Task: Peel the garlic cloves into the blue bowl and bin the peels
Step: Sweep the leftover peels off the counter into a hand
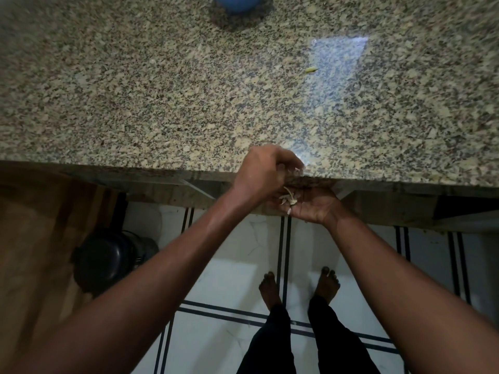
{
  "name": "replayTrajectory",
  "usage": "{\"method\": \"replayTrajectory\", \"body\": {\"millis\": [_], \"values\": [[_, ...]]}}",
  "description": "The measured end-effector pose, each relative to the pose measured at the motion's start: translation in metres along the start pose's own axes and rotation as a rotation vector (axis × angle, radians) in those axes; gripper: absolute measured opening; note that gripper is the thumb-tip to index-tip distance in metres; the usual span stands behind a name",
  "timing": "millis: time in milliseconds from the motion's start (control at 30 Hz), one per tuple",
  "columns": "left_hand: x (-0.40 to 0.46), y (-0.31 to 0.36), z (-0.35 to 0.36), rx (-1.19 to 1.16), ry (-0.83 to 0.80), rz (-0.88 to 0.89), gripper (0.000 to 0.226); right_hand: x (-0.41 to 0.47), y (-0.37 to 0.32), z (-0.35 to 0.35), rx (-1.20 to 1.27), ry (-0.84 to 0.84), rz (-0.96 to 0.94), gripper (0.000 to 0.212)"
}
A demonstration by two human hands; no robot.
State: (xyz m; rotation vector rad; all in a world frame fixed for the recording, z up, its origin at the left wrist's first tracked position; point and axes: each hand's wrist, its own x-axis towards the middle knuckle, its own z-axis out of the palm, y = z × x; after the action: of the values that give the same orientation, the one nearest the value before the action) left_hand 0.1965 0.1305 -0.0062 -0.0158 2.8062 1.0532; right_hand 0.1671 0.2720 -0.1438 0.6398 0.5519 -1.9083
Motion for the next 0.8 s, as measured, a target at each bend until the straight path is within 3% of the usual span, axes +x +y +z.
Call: {"method": "replayTrajectory", "body": {"millis": [133,233,300,367,500,567,600,700,733,800], "values": [[-0.012,-0.025,0.003,-0.128,0.141,0.04,0.023,0.001,0.0,-0.002,-0.005,0.051,-0.01,0.063],[-0.012,-0.047,0.013,0.262,0.255,0.106,0.03,0.004,0.002,-0.004,0.008,0.101,-0.014,0.065],[-0.022,-0.053,0.031,0.467,0.127,0.06,0.059,0.0,0.003,-0.001,0.019,0.099,-0.043,0.055],[-0.036,-0.051,0.051,0.53,0.025,0.091,0.075,-0.003,0.003,-0.003,0.007,0.134,-0.076,0.044],[-0.05,-0.042,0.074,0.513,-0.036,0.354,0.069,0.001,0.0,-0.016,-0.089,0.233,-0.124,0.032],[-0.051,-0.04,0.065,0.4,0.008,0.426,0.058,-0.002,0.001,-0.016,-0.102,0.194,-0.099,0.025],[-0.051,-0.039,0.056,0.322,0.091,0.423,0.051,-0.005,0.002,-0.013,-0.087,0.175,-0.102,0.027],[-0.04,-0.045,0.033,0.218,0.351,0.294,0.036,-0.001,0.004,-0.01,-0.073,0.129,-0.08,0.059],[-0.034,-0.05,0.03,0.267,0.345,0.22,0.04,-0.001,0.005,-0.011,-0.061,0.154,-0.052,0.061],[-0.03,-0.058,0.036,0.388,0.185,0.109,0.061,0.001,0.004,-0.014,-0.037,0.201,-0.063,0.061]]}}
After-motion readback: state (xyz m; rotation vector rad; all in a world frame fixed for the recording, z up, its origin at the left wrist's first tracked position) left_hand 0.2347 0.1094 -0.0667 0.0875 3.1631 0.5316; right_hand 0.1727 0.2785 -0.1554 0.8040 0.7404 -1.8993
